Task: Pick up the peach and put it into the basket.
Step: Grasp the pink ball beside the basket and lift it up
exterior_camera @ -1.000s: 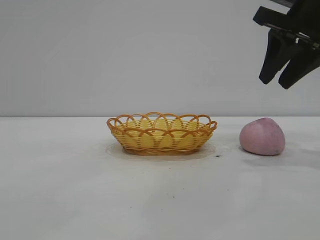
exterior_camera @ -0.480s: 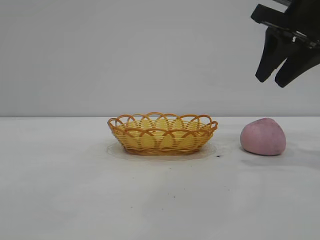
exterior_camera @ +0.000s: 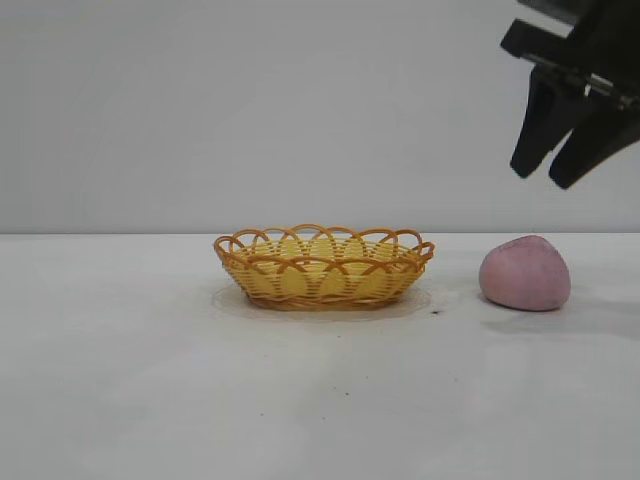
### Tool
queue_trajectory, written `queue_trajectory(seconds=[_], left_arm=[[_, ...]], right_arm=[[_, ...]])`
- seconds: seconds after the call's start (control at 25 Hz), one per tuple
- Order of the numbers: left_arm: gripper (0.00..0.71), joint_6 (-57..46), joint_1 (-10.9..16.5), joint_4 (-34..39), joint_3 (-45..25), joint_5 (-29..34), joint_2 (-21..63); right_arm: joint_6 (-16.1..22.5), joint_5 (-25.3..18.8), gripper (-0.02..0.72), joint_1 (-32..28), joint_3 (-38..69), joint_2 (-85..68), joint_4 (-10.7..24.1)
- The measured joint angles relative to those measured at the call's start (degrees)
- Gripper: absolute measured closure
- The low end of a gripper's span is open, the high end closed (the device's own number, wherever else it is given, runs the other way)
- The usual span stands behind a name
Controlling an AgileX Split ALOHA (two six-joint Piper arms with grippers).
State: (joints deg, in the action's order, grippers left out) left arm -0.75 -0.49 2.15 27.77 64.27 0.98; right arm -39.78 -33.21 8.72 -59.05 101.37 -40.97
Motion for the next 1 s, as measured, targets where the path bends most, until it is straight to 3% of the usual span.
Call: queue_trajectory(seconds=[0.44, 0.56, 0.68, 1.0], left_arm=[[0.367, 0.0, 0.0, 0.0, 0.0, 0.0, 0.0], [0.367, 0.0, 0.0, 0.0, 0.0, 0.0, 0.0], [0.367, 0.0, 0.0, 0.0, 0.0, 0.0, 0.0], [0.367, 0.0, 0.0, 0.0, 0.0, 0.0, 0.0]], right_arm=[[-1.5, 3.7, 0.401, 0.0, 0.0, 7.5, -0.9], [-3.3, 5.2, 0.6, 0.0, 0.0, 8.0, -2.1], [-4.1, 6.3, 0.703, 0.1, -1.0, 7.8, -2.9], [-4.7, 0.7, 0.703, 2.5, -10.8, 6.0, -4.6]])
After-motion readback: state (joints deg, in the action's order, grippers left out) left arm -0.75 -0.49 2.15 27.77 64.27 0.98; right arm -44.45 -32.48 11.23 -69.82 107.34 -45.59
